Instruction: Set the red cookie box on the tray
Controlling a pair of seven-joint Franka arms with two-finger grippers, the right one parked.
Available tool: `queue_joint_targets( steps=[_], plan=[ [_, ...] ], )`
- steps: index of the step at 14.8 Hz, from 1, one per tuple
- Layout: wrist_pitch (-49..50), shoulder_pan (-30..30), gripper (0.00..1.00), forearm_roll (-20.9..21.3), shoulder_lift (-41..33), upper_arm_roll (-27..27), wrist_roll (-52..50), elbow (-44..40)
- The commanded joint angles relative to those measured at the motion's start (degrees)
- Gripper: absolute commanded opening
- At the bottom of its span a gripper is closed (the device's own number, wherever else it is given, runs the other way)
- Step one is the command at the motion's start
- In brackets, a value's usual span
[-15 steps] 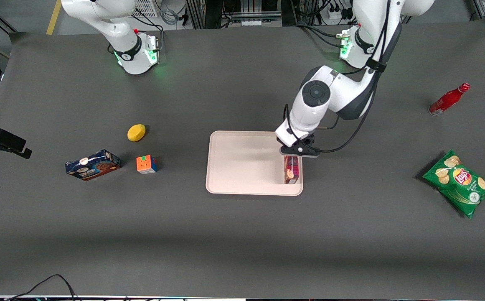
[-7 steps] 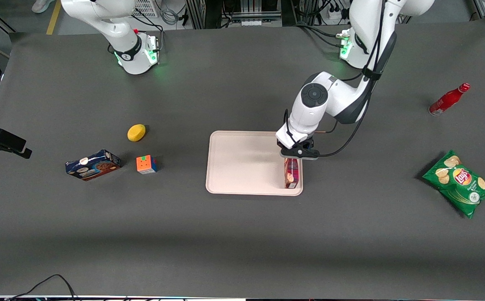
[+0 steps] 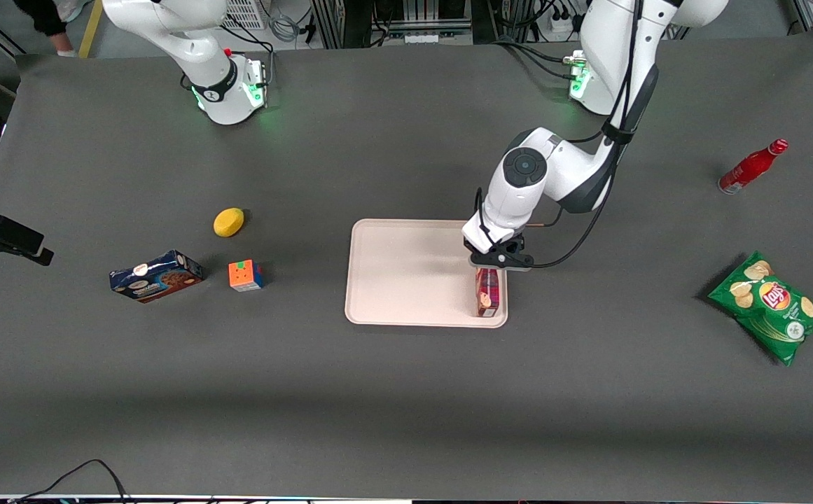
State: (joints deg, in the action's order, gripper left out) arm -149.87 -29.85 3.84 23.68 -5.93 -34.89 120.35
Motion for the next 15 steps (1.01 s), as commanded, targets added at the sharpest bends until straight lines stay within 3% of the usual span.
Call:
queue_joint_targets(
  steps=[1, 4, 9, 12, 15],
  plan=[
    [-0.51, -0.3, 1.0, 1.17, -0.47, 0.48, -1.41, -0.29],
    [1.76, 0.05, 1.0, 1.17, -2.48, 2.49, 0.6, -2.92],
    [20.99, 2.33, 1.0, -1.71, -7.05, 9.09, 14.39, -15.83],
    [31.01, 4.71, 1.0, -5.85, -10.31, 14.61, 25.79, -21.19],
    [41.03, 8.3, 1.0, -6.74, -13.82, 16.92, 33.21, -24.98]
  ],
)
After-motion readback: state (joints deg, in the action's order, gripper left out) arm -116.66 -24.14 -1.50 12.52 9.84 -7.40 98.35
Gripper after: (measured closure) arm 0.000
